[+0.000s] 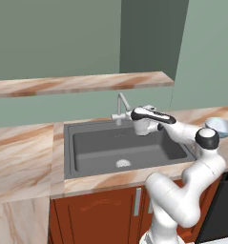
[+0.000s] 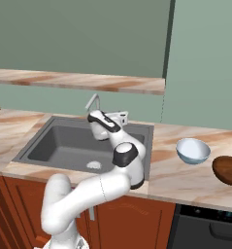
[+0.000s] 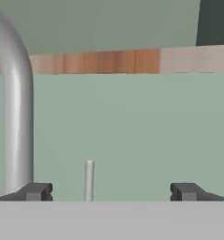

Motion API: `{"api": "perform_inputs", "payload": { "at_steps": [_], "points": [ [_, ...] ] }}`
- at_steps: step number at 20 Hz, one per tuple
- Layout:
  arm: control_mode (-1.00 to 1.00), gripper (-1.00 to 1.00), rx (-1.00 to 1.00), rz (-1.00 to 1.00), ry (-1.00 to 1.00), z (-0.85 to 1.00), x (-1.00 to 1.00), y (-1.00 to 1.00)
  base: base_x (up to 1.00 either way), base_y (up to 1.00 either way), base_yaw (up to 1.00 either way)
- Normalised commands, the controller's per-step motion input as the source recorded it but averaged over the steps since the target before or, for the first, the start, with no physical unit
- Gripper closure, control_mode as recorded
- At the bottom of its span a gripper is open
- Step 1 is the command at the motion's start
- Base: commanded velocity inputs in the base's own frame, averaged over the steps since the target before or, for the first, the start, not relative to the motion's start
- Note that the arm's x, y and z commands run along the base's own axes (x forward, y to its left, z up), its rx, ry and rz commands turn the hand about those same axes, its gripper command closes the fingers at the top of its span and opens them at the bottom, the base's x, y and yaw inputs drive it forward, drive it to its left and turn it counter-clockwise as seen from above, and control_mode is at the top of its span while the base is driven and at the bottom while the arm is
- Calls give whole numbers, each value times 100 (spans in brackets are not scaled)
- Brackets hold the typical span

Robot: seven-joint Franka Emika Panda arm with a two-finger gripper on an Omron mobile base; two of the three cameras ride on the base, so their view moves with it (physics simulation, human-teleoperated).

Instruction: Rinse each bowl for a few seconds and place them down in the sink or on the counter.

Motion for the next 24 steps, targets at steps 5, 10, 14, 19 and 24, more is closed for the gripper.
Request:
{"api": "perform_inputs", "payload": {
  "at_steps": [5,10,14,19,24],
  "points": [
    [-100,-100,2,0,0,-14,35,0,0,0,0],
    [-100,-100,1,0,0,-12,38,0,0,0,0],
    [-100,-100,1,0,1,-12,39,0,0,0,0],
    [-100,-100,1,0,1,-15,37,0,0,0,0],
    [-100,-100,1,0,1,-13,35,-4,0,0,0]
  ]
}}
